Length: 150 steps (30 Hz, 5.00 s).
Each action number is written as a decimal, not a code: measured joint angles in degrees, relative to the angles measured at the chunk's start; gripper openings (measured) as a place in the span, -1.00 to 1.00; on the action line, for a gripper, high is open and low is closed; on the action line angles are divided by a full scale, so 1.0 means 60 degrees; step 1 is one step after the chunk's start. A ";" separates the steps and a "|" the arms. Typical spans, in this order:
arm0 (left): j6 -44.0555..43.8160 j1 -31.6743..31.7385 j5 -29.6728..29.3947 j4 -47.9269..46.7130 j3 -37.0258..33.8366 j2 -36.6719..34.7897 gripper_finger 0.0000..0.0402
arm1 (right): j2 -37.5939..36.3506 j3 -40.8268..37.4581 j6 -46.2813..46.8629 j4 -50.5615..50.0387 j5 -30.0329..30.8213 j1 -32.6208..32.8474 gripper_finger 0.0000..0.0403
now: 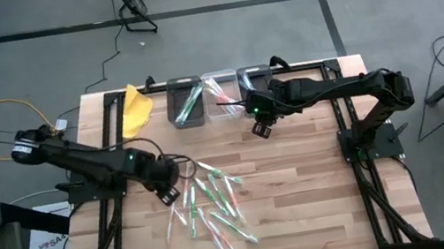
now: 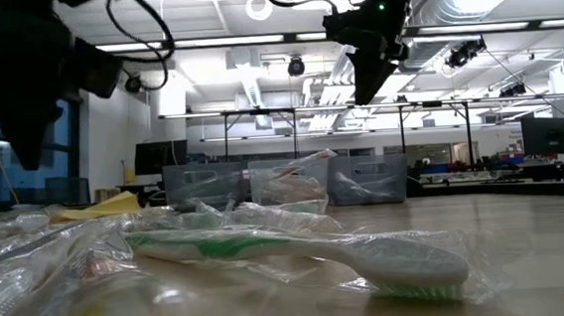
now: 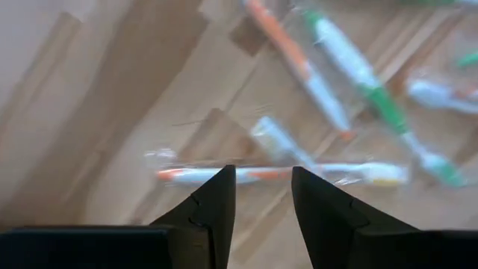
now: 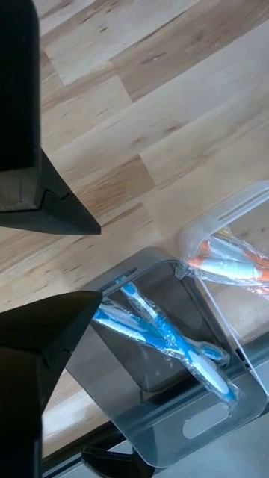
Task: Pick & Place Toothbrushes
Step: Put the orange toothbrush into the transparent bin
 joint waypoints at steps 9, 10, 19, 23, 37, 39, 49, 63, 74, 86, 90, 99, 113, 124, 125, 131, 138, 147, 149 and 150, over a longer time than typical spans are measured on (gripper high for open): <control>-0.1705 -0.0963 -0.0942 0.0603 0.0000 0.0727 -0.36 | 0.0001 0.0000 0.0022 0.0000 -0.0022 0.0000 -0.38; -0.1718 -0.0998 -0.0934 0.0712 0.0000 0.0885 -0.36 | 0.0001 0.0000 0.0022 0.0005 -0.0022 0.0000 -0.38; -0.1775 -0.1006 -0.0934 0.1032 0.0004 0.2065 -0.36 | 0.0001 0.0000 0.0029 0.0033 -0.0028 0.0000 -0.38; -0.1831 -0.1010 -0.0587 0.1333 0.0004 0.2303 -0.36 | 0.0001 0.0000 0.0058 0.0022 -0.0036 0.0003 -0.38; -0.1600 -0.1010 -0.0147 0.1901 0.0011 0.2390 -0.36 | 0.0000 0.0000 0.0079 0.0029 -0.0036 0.0001 -0.38; -0.1594 -0.1010 -0.0150 0.2220 0.0011 0.2390 -0.36 | 0.0001 0.0000 0.0135 0.0029 -0.0033 0.0002 -0.38; -0.1050 -0.1010 -0.0046 0.2489 0.0011 0.2872 -0.35 | 0.0001 0.0000 0.0135 0.0026 -0.0107 0.0003 -0.38; -0.0402 -0.1006 0.0305 0.2274 0.0025 0.3100 -0.16 | 0.0001 0.0000 0.0197 0.0013 -0.0237 0.0001 -0.38; 0.0283 -0.0995 0.0350 0.1927 0.0072 0.3021 -0.93 | 0.0001 -0.0004 0.0197 0.0028 -0.0240 0.0004 -0.38; 0.3362 -0.0261 -0.2865 -0.0212 0.2464 0.2099 -0.93 | 0.0001 -0.0004 0.0197 0.0029 -0.0240 0.0004 -0.38; 0.6252 0.0599 -0.4329 -0.0311 0.3359 0.2098 -0.92 | 0.0001 -0.0004 0.0200 0.0029 -0.0240 0.0004 -0.38; 1.3224 0.3062 -0.4745 0.2237 0.3898 0.2167 -0.91 | -0.0028 -0.0004 0.0550 -0.0357 0.0568 0.0004 -0.38; 1.9865 0.5291 -0.2304 0.6874 0.3901 0.3449 -0.92 | -0.1943 -0.0763 0.2490 -0.1905 0.2024 0.0244 -0.38; 2.1161 0.5310 -0.2053 0.9021 0.3894 0.5027 -0.92 | -0.2804 -0.1685 0.3568 -0.2001 0.1999 0.0590 -0.38; 2.1103 0.5310 -0.2023 0.9158 0.3894 0.5106 -0.92 | -0.2804 -0.1708 0.3620 -0.2000 0.1983 0.0590 -0.38; 2.0661 0.5195 -0.1475 0.9188 0.3898 0.5136 -0.93 | -0.2778 -0.1803 0.3654 -0.1808 0.1987 0.0546 -0.38; 2.0315 0.5187 -0.0919 0.9432 0.3913 0.5512 -0.93 | -0.2767 -0.1803 0.3654 -0.1322 0.1982 0.0546 -0.38; 2.0274 0.5195 -0.1444 1.0469 0.3889 0.6445 -0.93 | -0.2767 -0.1800 0.3708 -0.1206 0.1920 0.0546 -0.38; 2.0256 0.5259 -0.1590 1.0790 0.3908 0.6538 -0.93 | -0.2767 -0.1800 0.3708 -0.1206 0.1919 0.0546 -0.38; 2.0257 0.5270 -0.1592 1.0743 0.3923 0.6539 -0.93 | -0.2767 -0.1800 0.3708 -0.1211 0.1918 0.0546 -0.38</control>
